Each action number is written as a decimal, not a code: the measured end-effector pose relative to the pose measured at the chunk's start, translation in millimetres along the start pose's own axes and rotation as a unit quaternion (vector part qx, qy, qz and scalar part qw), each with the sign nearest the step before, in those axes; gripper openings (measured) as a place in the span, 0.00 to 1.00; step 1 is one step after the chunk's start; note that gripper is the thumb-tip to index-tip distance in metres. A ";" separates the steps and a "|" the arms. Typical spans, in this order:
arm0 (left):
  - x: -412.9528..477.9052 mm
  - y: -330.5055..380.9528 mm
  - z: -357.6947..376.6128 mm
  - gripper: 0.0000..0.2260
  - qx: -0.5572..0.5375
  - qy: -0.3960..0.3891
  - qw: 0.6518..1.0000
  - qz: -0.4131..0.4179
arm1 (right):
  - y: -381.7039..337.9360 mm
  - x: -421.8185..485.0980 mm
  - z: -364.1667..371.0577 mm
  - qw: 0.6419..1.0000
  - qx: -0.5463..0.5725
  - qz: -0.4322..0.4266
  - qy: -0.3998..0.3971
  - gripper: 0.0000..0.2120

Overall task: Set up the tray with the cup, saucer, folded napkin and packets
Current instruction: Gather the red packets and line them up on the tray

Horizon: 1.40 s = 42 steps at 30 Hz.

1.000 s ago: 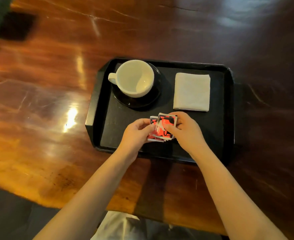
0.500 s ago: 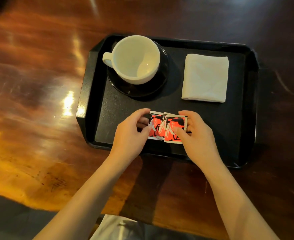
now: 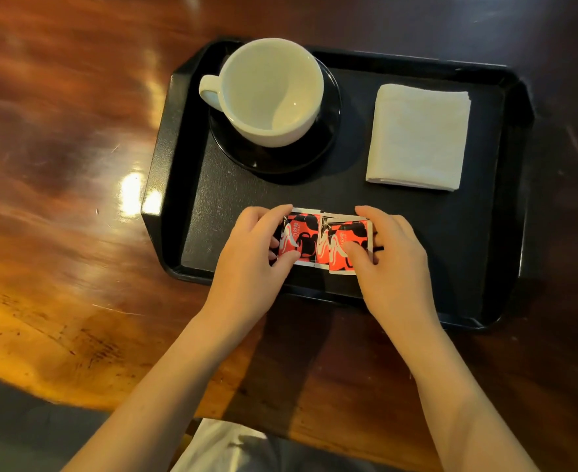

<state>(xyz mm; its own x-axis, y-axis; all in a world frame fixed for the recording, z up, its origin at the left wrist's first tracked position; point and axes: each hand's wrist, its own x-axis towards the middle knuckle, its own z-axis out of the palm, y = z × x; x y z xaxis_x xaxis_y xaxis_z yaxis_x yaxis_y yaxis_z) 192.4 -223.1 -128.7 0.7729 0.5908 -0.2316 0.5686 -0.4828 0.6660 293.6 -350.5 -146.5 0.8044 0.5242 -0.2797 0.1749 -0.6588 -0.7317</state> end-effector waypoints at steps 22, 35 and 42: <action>-2.4 -1.1 3.9 0.23 0.060 -0.005 0.998 -0.001 | -2.5 -2.4 3.4 0.998 -0.039 -0.002 0.041 0.24; 16.5 8.3 2.8 0.33 0.197 -0.091 0.971 0.103 | 6.4 1.4 -12.6 0.963 -0.233 -0.114 -0.073 0.41; 19.3 4.3 0.0 0.34 0.202 -0.110 0.965 0.129 | 6.8 6.1 -8.4 0.967 -0.187 -0.143 -0.093 0.35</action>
<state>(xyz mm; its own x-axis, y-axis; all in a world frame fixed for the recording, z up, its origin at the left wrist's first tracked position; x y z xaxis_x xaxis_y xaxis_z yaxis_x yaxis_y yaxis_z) 209.7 -213.7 -130.3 0.9189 0.2883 -0.2693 0.3791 -0.8344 0.4002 304.4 -356.4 -148.0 0.5822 0.7796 -0.2308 0.5967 -0.6026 -0.5299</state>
